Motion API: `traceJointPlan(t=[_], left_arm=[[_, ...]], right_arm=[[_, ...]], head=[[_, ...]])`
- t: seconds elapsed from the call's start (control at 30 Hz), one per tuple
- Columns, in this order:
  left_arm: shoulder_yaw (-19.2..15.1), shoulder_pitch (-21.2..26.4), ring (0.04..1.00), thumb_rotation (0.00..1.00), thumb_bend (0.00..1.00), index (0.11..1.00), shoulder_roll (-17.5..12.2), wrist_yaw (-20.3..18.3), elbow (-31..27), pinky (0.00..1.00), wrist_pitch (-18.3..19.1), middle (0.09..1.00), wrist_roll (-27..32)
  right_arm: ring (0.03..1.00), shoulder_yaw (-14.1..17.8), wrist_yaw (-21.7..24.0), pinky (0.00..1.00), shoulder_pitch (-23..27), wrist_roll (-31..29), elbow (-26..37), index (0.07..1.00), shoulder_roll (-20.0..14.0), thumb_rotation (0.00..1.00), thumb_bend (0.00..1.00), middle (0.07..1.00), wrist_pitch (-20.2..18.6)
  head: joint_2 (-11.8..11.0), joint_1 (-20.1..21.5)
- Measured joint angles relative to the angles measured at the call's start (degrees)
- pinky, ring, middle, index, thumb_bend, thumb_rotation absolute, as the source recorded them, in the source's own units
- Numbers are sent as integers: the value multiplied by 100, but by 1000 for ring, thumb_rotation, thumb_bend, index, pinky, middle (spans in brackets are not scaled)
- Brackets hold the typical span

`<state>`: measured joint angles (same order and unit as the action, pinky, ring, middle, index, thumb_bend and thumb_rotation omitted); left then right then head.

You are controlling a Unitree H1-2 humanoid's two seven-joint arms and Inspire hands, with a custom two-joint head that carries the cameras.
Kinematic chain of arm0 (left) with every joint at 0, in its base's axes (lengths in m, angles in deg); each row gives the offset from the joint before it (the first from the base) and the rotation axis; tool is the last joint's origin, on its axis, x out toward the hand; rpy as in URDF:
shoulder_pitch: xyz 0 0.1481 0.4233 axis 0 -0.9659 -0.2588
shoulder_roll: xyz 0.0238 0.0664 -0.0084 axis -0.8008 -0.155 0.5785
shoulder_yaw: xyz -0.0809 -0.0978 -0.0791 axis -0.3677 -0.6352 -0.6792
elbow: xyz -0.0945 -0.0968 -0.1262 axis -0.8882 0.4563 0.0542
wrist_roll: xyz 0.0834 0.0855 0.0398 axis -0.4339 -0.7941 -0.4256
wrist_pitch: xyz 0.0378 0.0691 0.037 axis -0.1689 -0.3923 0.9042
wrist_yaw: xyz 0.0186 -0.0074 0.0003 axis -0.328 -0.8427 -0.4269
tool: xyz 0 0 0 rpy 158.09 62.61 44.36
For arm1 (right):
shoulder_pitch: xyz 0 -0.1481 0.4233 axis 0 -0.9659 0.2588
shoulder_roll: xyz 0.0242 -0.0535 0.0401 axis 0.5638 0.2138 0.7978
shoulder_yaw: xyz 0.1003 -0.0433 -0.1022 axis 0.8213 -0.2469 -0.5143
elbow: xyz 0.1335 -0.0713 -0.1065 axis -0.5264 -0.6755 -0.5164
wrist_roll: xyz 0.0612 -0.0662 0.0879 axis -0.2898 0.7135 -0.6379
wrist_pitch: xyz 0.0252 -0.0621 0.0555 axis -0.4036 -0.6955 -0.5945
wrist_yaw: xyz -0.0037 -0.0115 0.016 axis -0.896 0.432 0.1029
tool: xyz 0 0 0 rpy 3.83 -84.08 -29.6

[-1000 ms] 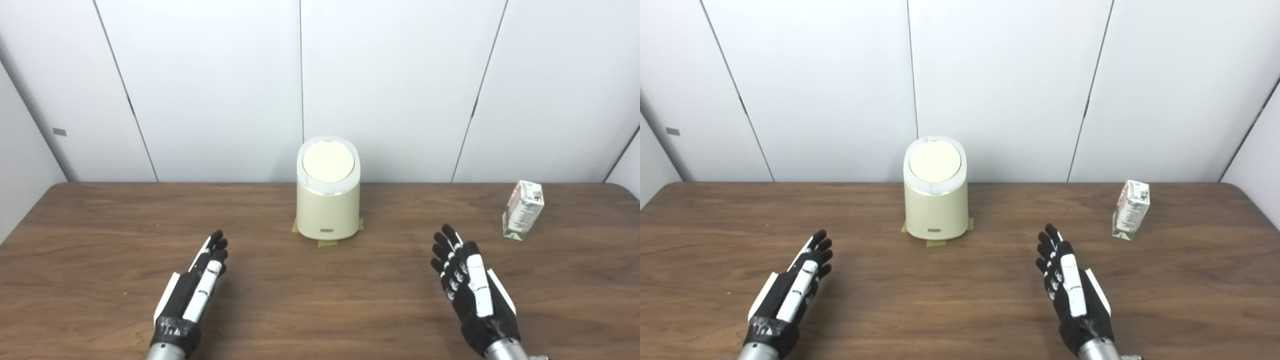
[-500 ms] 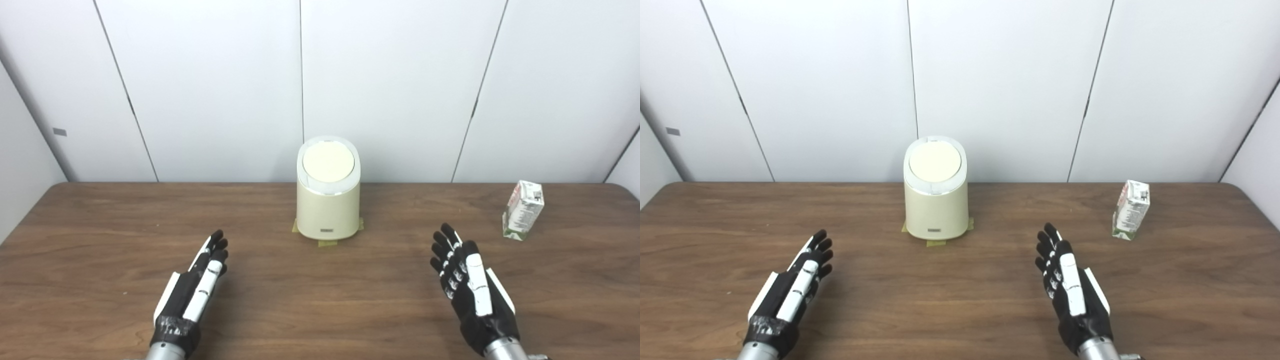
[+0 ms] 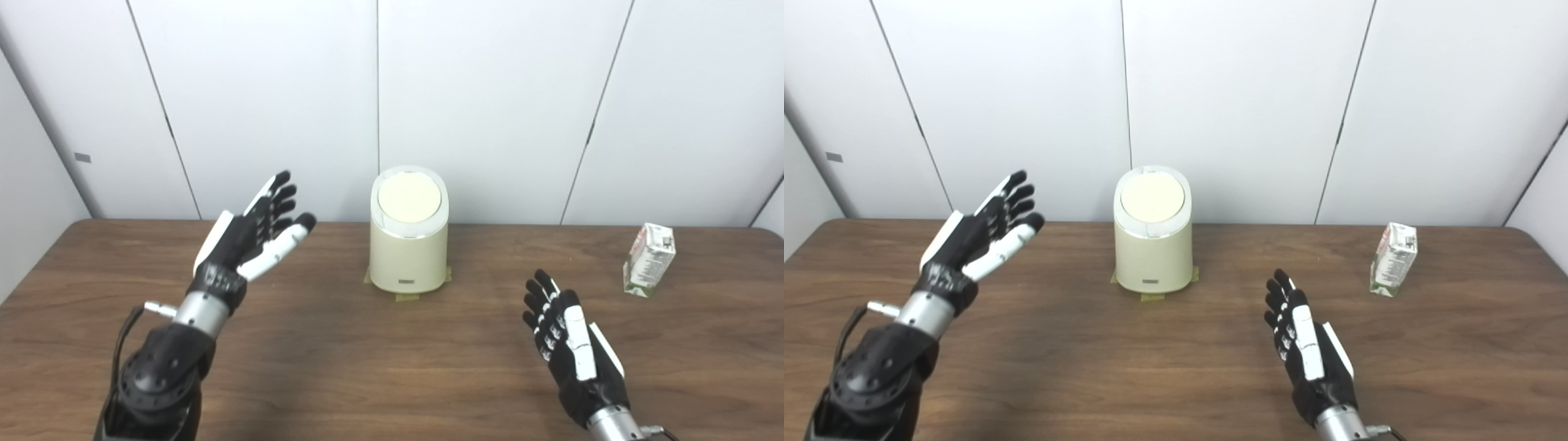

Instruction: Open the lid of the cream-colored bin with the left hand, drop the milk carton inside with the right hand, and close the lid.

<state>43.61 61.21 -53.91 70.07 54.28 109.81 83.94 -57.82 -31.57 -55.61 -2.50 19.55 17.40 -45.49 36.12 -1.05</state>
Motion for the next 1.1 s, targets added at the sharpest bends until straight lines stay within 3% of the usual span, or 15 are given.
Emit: traceJointPlan(t=[0.17, 0.3, 0.67, 0.8, 1.1], left_arm=[[205, 984, 938, 413, 769, 999, -9, -175, 765, 927, 54, 949, -244], [610, 1440, 925, 347, 772, 989, -55, -450, 1338, 893, 66, 944, -452], [1086, 2614, 907, 104, 806, 991, -28, -1076, 3034, 843, 73, 945, -979], [1154, 2947, 900, 25, 803, 990, 78, -1175, 3492, 841, 73, 948, -1197], [1224, 3204, 883, 0, 795, 982, 332, -1315, 3998, 806, 73, 938, -1775]], right_arm=[[1000, -4, -1, 1000, 4, 8, -2, 1000, 12, 992, 657, 987, 0], [1000, 5, 0, 1000, 26, 12, -99, 1000, 6, 985, 660, 983, 3], [990, -42, 28, 1000, 22, 77, -117, 999, -22, 1000, 644, 975, 5], [990, -53, 51, 1000, 22, 78, -116, 997, -28, 998, 643, 974, 4], [985, -99, 54, 1000, 23, 118, -106, 997, -26, 1000, 644, 973, 3]], head=[[0, -9], [-18, 0], [0, 35], [26, 26], [18, 26]])
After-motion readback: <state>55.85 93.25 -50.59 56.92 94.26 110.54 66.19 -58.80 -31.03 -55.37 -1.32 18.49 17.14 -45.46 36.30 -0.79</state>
